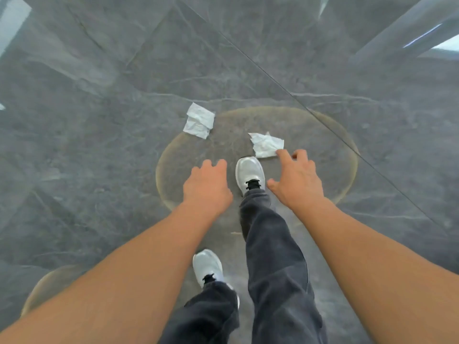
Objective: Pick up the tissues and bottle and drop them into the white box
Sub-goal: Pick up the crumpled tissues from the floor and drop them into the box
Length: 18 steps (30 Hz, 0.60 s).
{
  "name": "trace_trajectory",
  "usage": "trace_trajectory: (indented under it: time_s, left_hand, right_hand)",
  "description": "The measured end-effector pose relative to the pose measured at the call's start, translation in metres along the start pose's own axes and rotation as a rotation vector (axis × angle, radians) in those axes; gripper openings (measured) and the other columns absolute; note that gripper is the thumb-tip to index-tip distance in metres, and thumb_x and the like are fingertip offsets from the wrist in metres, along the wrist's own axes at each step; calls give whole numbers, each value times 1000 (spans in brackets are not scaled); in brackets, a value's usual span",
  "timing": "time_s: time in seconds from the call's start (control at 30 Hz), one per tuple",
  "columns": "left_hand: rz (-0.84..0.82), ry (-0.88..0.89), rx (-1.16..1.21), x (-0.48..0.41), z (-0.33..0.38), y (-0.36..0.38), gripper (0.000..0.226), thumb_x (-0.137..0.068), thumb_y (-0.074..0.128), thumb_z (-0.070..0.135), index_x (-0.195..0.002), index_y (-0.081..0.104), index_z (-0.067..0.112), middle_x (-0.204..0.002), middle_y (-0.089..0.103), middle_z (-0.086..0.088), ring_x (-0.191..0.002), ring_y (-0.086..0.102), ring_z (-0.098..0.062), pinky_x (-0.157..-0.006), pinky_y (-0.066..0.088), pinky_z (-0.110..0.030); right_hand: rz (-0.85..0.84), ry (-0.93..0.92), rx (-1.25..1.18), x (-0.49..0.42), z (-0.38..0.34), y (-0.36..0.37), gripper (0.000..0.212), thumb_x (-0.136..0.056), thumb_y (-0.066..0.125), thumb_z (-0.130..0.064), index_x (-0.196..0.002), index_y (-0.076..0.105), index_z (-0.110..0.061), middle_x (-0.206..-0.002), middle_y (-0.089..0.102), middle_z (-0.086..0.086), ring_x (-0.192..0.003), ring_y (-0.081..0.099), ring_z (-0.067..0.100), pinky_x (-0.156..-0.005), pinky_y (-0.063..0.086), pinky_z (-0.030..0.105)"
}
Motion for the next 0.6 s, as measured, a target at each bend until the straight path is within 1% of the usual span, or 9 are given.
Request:
trace_trajectory:
  time_s: [0.17,0.27,0.33,0.37,0.43,0.5,0.53,0.57,0.6]
  left_hand:
    - [-107,-76,-13,-138,8,31,43,-80,60,22,-121,46,19,-121,47,-16,-112,50,-41,-85,45,-48]
    - [-84,-114,-24,-202,-4,45,52,-76,60,14,-124,43,22,-121,43,-17,-109,48,-43,-79,46,-49]
    - [-50,-141,-50,-235,-14,54,58,-75,59,8,-127,40,24,-122,39,-16,-108,45,-42,-72,43,-47]
    - [-32,-157,-70,-249,-19,59,62,-75,60,6,-129,38,26,-126,36,-16,-107,44,-43,-71,43,-46]
    - [-9,-190,-100,-274,-26,69,74,-75,61,4,-137,31,30,-141,25,-19,-113,40,-46,-79,44,-48]
    - [-12,-230,-115,-295,-36,82,91,-74,63,3,-145,17,37,-154,3,-22,-127,28,-51,-94,42,-53]
    - [-14,-262,-108,-303,-42,88,97,-74,63,2,-146,10,40,-156,-5,-21,-130,22,-54,-97,41,-56]
    - [-3,-286,-97,-309,-47,91,100,-72,63,-1,-146,8,40,-156,-6,-21,-130,20,-56,-97,41,-58]
    - [34,-289,-102,-314,-52,93,97,-71,63,-3,-145,12,36,-154,1,-22,-126,25,-56,-94,43,-57]
  right_hand:
    - [-66,-55,28,-122,8,44,53,-79,63,-26,-128,41,-28,-126,38,10,-114,40,36,-71,41,39]
    - [-139,-43,25,-171,16,79,53,-81,63,-25,-129,41,-30,-130,37,9,-115,38,36,-69,38,37]
    - [-198,-62,62,-194,22,103,53,-82,62,-21,-130,41,-31,-136,34,9,-118,36,37,-70,41,39]
    - [-231,-77,86,-203,25,113,54,-83,61,-17,-131,40,-31,-139,30,9,-119,34,38,-73,45,42]
    - [-295,-87,115,-219,31,131,59,-81,57,-7,-132,40,-31,-144,23,9,-119,31,40,-75,51,46]
    - [-290,-91,156,-231,35,146,63,-76,58,3,-128,42,-29,-140,23,11,-115,32,39,-68,50,43]
    - [-260,-95,178,-236,36,153,63,-73,58,7,-123,44,-28,-136,25,11,-110,33,37,-63,47,39]
    - [-224,-101,190,-239,36,157,60,-71,58,10,-118,46,-26,-130,29,12,-106,35,35,-60,43,36]
    - [-192,-112,192,-244,37,160,54,-71,55,12,-112,47,-23,-124,33,12,-102,36,33,-59,40,35]
Point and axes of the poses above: each hand's wrist, its own x-axis away from the middle knuckle, its own y-axis out of the palm, z = x × y, the point moved 4 cm from there along -x, towards the middle knuckle
